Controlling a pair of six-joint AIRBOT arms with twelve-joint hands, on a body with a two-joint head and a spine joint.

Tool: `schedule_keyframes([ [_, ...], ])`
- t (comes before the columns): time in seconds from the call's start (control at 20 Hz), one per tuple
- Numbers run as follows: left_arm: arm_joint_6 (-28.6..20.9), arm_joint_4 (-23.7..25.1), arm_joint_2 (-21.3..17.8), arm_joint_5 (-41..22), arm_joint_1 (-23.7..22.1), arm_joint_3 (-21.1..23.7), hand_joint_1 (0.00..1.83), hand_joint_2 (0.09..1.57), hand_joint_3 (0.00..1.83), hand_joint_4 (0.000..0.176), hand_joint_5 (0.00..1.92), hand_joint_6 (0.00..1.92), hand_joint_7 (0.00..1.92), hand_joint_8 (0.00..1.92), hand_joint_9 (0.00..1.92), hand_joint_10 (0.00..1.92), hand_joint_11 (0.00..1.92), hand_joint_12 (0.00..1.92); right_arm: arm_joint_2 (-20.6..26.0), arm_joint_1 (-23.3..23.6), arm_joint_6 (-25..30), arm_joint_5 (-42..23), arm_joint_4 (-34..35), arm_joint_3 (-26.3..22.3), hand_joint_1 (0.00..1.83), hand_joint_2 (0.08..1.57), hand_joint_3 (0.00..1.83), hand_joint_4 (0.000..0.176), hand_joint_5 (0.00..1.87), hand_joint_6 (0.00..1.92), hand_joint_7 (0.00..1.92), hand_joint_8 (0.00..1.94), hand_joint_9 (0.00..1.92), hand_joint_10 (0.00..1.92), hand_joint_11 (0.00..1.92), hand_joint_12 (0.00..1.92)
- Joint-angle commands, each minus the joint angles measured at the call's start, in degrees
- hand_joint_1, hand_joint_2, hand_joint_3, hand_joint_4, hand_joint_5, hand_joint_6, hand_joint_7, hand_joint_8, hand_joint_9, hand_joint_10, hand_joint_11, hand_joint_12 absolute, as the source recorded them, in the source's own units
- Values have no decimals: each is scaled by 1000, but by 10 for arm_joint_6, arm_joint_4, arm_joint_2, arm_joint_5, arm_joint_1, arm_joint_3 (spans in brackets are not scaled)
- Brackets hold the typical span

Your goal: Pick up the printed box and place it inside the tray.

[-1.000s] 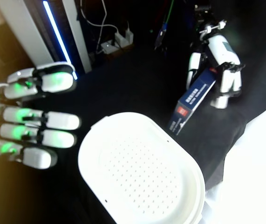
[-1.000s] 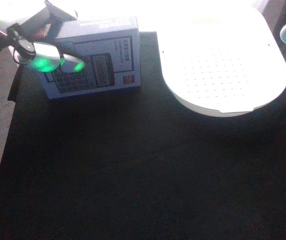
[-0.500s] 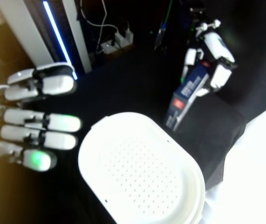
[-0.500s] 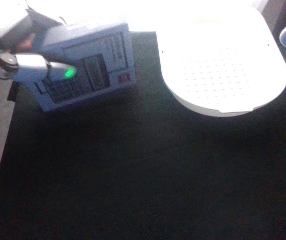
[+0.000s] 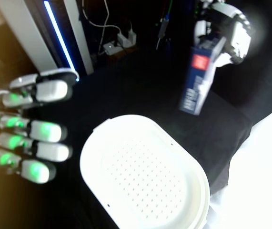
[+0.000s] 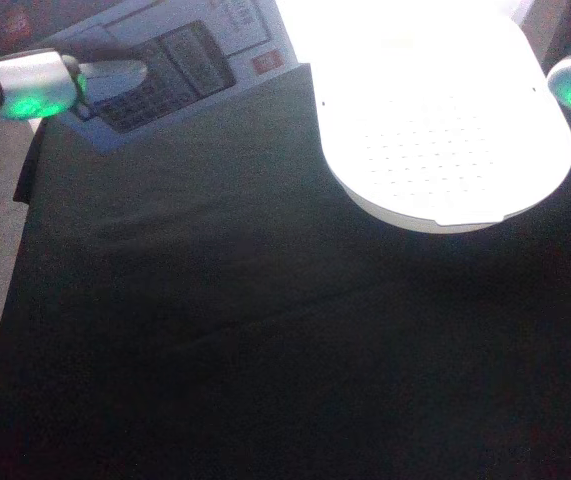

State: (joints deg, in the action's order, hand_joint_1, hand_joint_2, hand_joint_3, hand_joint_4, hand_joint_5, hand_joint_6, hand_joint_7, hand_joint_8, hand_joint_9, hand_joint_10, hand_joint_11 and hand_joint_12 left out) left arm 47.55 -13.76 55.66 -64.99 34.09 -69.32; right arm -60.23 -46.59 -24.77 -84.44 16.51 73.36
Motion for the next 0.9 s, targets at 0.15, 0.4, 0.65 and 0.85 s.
schedule_keyframes([
  [0.15,-4,36,5,-101,-30,10,1271,1105,0,0,1016,715,1016,1172,1086,1323,1045,1628,-22,17,17,-52,14,15,606,730,0,176,0,0,1,0,188,10,0,1058],
  [0.4,-6,52,40,-98,-43,6,1254,1142,0,0,993,723,907,1362,909,1483,947,1762,-61,41,25,-21,13,37,631,689,0,176,0,0,27,2,183,0,0,968],
  [0.65,-25,58,78,-80,-48,-12,1252,1157,0,0,955,756,889,1401,922,1457,940,1750,-93,63,26,8,2,52,607,654,0,176,0,0,43,3,260,12,0,1114],
  [0.85,-36,63,98,-75,-50,-22,1265,1129,1,0,1034,649,919,1336,961,1363,1018,1701,-118,79,30,25,-3,64,567,628,0,176,0,0,88,4,227,0,0,1038],
])
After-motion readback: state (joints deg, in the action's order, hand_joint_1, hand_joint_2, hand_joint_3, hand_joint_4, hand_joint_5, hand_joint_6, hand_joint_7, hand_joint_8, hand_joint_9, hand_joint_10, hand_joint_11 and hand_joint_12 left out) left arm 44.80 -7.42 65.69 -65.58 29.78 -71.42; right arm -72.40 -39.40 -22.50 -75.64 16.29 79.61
